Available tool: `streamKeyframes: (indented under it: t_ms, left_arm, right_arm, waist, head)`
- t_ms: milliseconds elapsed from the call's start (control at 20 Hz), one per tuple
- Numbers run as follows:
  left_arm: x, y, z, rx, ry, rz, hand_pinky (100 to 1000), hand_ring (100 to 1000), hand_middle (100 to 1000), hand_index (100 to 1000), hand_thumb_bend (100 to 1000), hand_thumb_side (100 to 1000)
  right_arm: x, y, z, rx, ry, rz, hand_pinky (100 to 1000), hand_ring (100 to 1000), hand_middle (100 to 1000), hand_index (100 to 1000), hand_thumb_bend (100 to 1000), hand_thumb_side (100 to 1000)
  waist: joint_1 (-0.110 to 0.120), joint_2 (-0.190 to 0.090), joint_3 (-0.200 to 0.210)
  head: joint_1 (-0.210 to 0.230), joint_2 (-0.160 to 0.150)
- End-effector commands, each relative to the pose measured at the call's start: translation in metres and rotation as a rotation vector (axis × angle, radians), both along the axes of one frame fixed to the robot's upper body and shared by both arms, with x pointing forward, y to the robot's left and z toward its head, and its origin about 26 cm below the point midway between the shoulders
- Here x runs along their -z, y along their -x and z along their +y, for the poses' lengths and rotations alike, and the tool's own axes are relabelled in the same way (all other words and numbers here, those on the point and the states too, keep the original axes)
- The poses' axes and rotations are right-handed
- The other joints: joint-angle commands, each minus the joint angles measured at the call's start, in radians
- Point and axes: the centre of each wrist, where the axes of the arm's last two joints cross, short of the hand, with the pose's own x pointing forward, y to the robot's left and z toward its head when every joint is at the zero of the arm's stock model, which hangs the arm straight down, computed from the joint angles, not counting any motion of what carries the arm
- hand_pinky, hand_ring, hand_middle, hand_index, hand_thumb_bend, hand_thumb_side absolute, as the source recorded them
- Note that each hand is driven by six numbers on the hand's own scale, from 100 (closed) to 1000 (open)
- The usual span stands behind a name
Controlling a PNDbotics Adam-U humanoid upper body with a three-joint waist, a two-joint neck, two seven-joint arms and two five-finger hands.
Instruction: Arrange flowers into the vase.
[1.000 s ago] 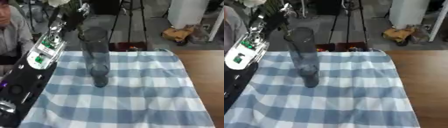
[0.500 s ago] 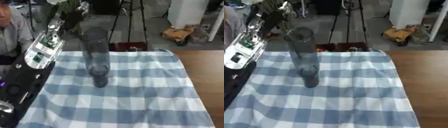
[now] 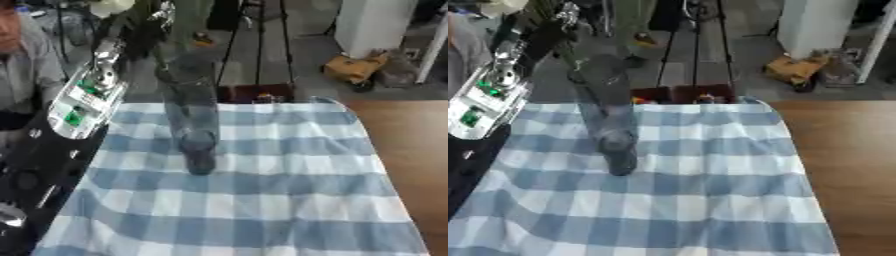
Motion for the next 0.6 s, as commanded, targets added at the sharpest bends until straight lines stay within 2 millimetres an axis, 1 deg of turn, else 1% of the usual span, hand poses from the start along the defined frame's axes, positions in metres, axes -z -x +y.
streamKeyframes:
  t_ms: [50, 300, 350, 550, 600]
  left_arm:
    - [-0.0182, 0.0069, 0.0092, -0.018, -0.014, -0.054, 160, 460, 430, 431, 100, 515]
    - [-0.0179, 0.0069, 0.0109, -0.032, -0.033, -0.048, 184, 493, 461, 457, 100, 453]
    - [-0.0179, 0.007, 0.0111, -0.034, -0.038, -0.048, 208, 519, 479, 468, 100, 445]
    - [-0.0189, 0.0076, 0.0118, -0.04, -0.053, -0.054, 268, 564, 515, 515, 100, 422]
    - [-0.0191, 0.0078, 0.012, -0.041, -0.056, -0.056, 304, 583, 528, 540, 100, 421]
  right_arm:
    - [-0.0105, 0.0056, -0.0004, 0.01, 0.017, -0.032, 672, 781, 763, 792, 100, 1000]
    - [-0.0101, 0.0057, -0.0006, 0.011, 0.016, -0.03, 672, 781, 762, 792, 100, 1000]
    - [-0.01, 0.0058, -0.0007, 0.011, 0.016, -0.029, 672, 781, 762, 792, 100, 1000]
    - [-0.0096, 0.0059, -0.0009, 0.011, 0.017, -0.028, 672, 781, 762, 791, 100, 1000]
    - [-0.0096, 0.0059, -0.0009, 0.011, 0.017, -0.028, 672, 781, 762, 791, 100, 1000]
  waist:
    - [-0.002, -0.024, 0.001]
    - [-0.001, -0.024, 0.002]
    - [-0.001, -0.025, 0.002]
    - [-0.001, -0.026, 0.004]
    - [-0.002, -0.026, 0.004]
  head:
    - [-0.001, -0.013]
    - [-0.002, -0.013]
    - [-0.002, -0.013]
    - [-0.002, -0.014]
    - [-0.002, -0.015]
